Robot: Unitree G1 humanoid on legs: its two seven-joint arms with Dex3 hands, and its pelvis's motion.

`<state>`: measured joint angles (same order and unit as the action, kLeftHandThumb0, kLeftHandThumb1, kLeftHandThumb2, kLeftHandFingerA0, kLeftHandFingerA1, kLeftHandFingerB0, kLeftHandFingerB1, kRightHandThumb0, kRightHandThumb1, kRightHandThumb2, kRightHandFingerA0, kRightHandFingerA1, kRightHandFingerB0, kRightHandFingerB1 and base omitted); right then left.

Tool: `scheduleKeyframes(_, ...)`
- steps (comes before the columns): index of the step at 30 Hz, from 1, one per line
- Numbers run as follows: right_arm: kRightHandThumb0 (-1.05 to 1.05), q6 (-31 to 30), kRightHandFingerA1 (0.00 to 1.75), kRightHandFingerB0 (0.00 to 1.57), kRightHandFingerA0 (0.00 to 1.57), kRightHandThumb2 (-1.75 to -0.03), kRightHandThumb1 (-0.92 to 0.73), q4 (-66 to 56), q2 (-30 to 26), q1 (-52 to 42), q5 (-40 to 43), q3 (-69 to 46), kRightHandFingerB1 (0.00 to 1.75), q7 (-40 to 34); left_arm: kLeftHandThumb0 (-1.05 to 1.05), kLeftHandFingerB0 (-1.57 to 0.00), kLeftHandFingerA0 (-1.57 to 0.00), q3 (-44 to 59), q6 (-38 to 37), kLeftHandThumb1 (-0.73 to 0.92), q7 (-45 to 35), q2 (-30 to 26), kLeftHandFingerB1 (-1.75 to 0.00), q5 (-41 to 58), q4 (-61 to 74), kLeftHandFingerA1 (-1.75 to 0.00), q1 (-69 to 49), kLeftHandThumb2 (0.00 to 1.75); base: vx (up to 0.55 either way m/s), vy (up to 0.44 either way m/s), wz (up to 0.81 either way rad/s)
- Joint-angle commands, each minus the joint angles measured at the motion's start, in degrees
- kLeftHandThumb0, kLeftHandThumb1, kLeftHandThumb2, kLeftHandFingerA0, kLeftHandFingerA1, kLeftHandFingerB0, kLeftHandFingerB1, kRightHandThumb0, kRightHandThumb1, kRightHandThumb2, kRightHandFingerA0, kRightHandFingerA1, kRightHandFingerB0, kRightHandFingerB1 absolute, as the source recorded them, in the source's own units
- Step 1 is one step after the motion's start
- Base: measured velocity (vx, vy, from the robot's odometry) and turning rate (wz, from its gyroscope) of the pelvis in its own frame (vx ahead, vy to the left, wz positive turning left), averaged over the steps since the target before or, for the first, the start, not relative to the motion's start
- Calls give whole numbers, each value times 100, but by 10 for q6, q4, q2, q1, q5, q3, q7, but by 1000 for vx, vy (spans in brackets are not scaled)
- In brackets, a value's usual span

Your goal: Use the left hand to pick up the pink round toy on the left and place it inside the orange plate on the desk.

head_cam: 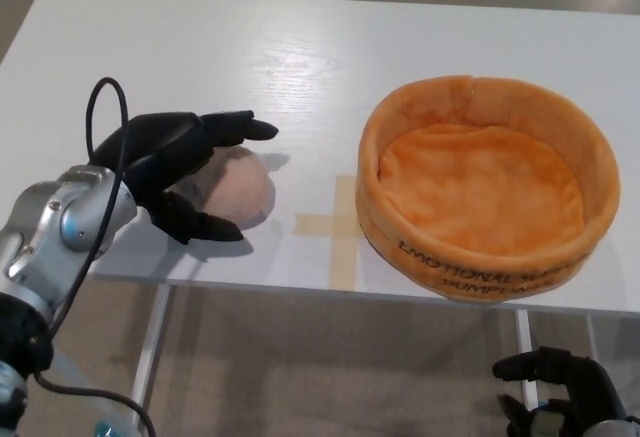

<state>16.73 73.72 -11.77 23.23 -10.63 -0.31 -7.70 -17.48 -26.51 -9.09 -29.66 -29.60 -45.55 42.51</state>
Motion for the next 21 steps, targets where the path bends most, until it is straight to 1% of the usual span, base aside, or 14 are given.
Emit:
scheduleKeyframes(1,-30,-2,100,75,91,-84,-42,3,1,1,3,-1,86,4,-27,-63,-83,-1,-13,68,-64,6,-39,32,-25,-51,15,61,0,0,0)
scheduleKeyframes(3,-30,0,100,75,91,-84,-42,3,1,2,3,-2,86,6,-27,-63,-83,-1,-16,68,-76,7,-39,38,-34,-51,20,61,0,0,0)
scheduleKeyframes(4,-32,-1,101,76,93,-85,-41,3,1,3,2,-1,87,5,-27,-83,-97,-4,-4,75,-106,5,-50,42,-36,-58,25,62,0,0,0)
scheduleKeyframes(6,-32,-2,101,76,93,-85,-41,2,1,5,0,1,87,4,-27,-83,-97,-8,10,75,-143,3,-50,48,-39,-58,32,62,0,0,0)
scheduleKeyframes(7,-32,-2,101,76,93,-85,-41,2,1,5,0,1,87,4,-27,-83,-97,-8,10,75,-143,3,-50,48,-39,-58,32,62,0,0,0)
scheduleKeyframes(8,-33,-4,99,73,92,-84,-42,2,0,6,-3,3,85,2,-28,-91,-102,-14,17,77,-168,2,-72,45,-48,-90,39,62,0,0,0)
scheduleKeyframes(9,-32,-3,99,74,92,-84,-42,2,-1,6,-4,4,86,2,-30,-73,-89,-16,20,80,-170,3,-106,44,-49,-115,40,63,0,0,0)
scheduleKeyframes(10,-32,-2,99,74,92,-84,-42,2,-1,6,-5,5,86,2,-30,-73,-89,-16,22,80,-170,4,-106,44,-49,-115,40,63,0,0,0)
scheduleKeyframes(11,-33,-2,99,74,92,-85,-42,2,-3,7,-6,6,85,2,-33,-67,-87,-15,20,80,-165,6,-117,45,-49,-130,39,65,0,0,0)
scheduleKeyframes(13,-33,-2,99,74,92,-85,-42,3,-3,8,-6,7,85,2,-33,-67,-87,-15,19,80,-164,6,-117,45,-49,-130,40,65,0,0,0)
scheduleKeyframes(14,-33,-1,99,73,91,-85,-42,3,-3,8,-6,7,85,3,-32,-61,-81,-10,15,80,-159,8,-129,52,-50,-152,39,64,0,0,0)
scheduleKeyframes(15,-32,-5,98,72,90,-85,-42,3,-2,9,-5,7,84,2,-33,-54,-63,-1,0,80,-145,9,-146,61,-56,-168,38,61,0,0,0)
scheduleKeyframes(19,-32,-7,98,72,91,-84,-42,4,-2,9,-3,7,84,2,-35,-50,-58,6,-5,82,-140,7,-148,64,-54,-166,37,61,0,0,0)
scheduleKeyframes(21,-31,-8,98,72,91,-85,-42,4,-1,9,-2,6,84,2,-35,-52,-61,10,-4,82,-138,6,-146,65,-50,-166,38,62,0,0,0)
